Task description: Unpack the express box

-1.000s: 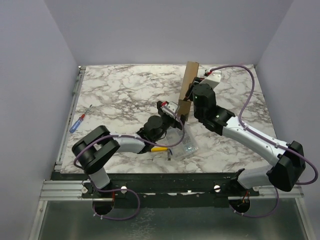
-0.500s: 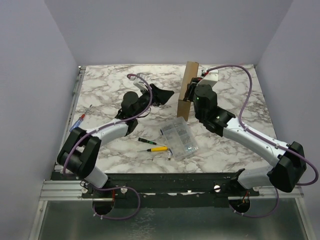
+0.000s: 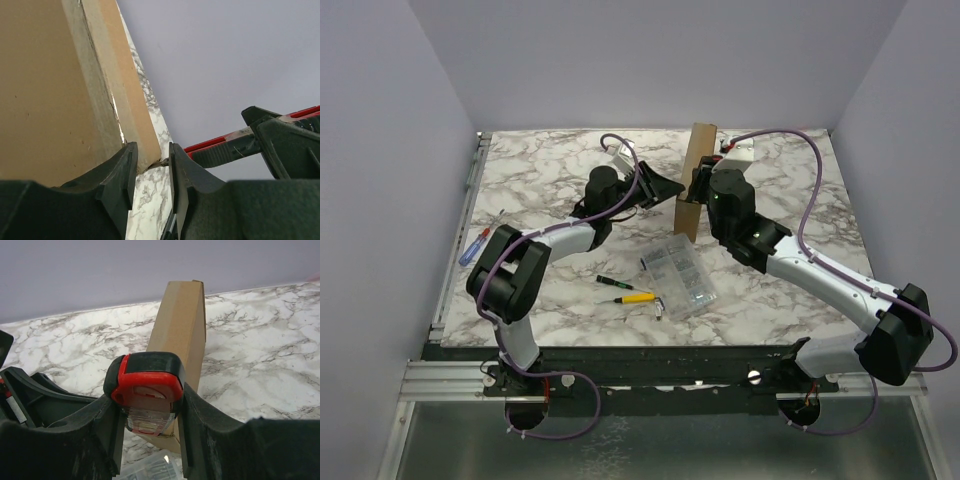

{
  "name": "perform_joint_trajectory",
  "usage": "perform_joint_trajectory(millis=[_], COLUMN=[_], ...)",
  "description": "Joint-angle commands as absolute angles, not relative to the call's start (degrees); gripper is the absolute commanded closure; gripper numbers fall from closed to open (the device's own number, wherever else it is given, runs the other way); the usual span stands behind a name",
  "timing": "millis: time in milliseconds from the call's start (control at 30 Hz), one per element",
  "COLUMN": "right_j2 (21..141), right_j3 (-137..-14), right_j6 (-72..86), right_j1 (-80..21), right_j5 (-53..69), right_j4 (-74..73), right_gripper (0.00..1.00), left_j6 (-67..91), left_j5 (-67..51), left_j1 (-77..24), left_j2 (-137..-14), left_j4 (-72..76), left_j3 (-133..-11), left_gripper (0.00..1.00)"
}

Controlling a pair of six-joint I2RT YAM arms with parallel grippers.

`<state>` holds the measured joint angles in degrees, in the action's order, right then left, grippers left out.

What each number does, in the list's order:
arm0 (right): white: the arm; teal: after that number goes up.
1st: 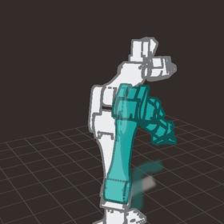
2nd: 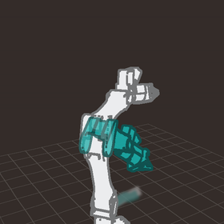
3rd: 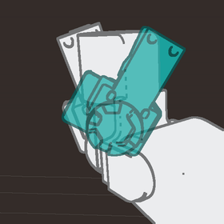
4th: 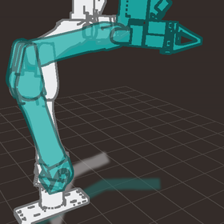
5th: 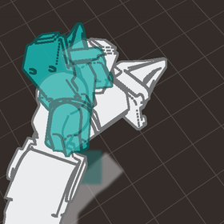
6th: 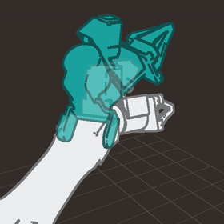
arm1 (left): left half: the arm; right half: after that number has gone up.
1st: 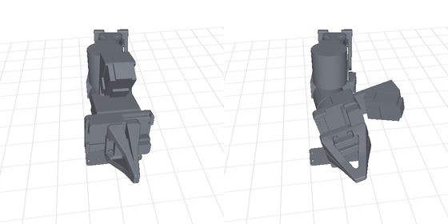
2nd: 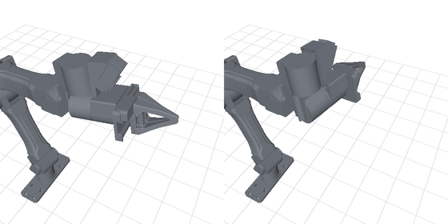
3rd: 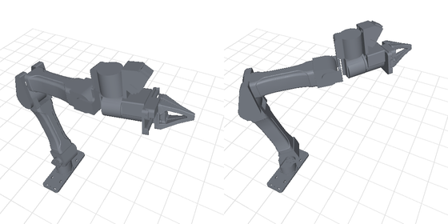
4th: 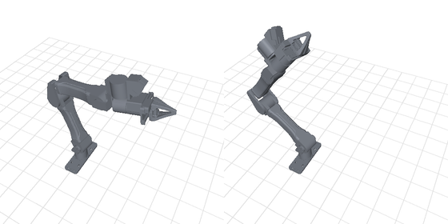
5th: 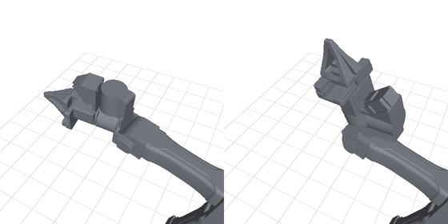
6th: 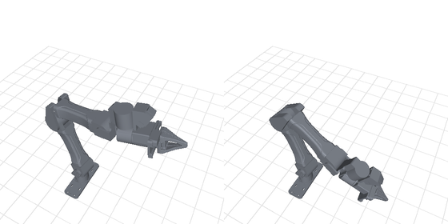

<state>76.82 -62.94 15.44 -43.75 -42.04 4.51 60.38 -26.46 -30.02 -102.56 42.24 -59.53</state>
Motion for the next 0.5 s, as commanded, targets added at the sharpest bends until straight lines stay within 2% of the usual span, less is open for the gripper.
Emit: perform_joint_trajectory(millis=[0, 167, 233, 300, 400, 467], right_j2=[75.89, 75.74, 75.95, 76.06, 76.02, 75.94], right_j3=[-64.53, -64.37, -64.25, -64.20, -63.78, -63.52], right_j6=[15.77, 16.07, 16.00, 16.18, 16.42, 16.64], right_j1=[-43.56, -43.65, -43.61, -43.68, -43.67, -43.68], right_j5=[-40.84, -40.65, -40.78, -40.44, -40.10, -40.15], right_j4=[3.49, 3.42, 3.45, 3.43, 3.56, 3.67], right_gripper=[1.00, 1.00, 1.00, 1.00, 1.00, 1.00], left_j6=[59.42, 59.47, 58.64, 57.08, 55.65, 55.50], left_j5=[-27.62, -28.12, -28.36, -28.76, -29.57, -29.15], left_j1=[-30.06, -29.87, -29.37, -28.75, -28.21, -27.61], left_j2=[-103.24, -103.27, -102.26, -100.95, -100.09, -99.66], left_j4=[39.56, 39.47, 39.03, 38.11, 36.79, 36.51], left_j3=[-59.94, -59.13, -59.13, -59.61, -60.59, -60.37], left_gripper=[0.65, 0.68, 0.60, 0.45, 0.42, 0.46])
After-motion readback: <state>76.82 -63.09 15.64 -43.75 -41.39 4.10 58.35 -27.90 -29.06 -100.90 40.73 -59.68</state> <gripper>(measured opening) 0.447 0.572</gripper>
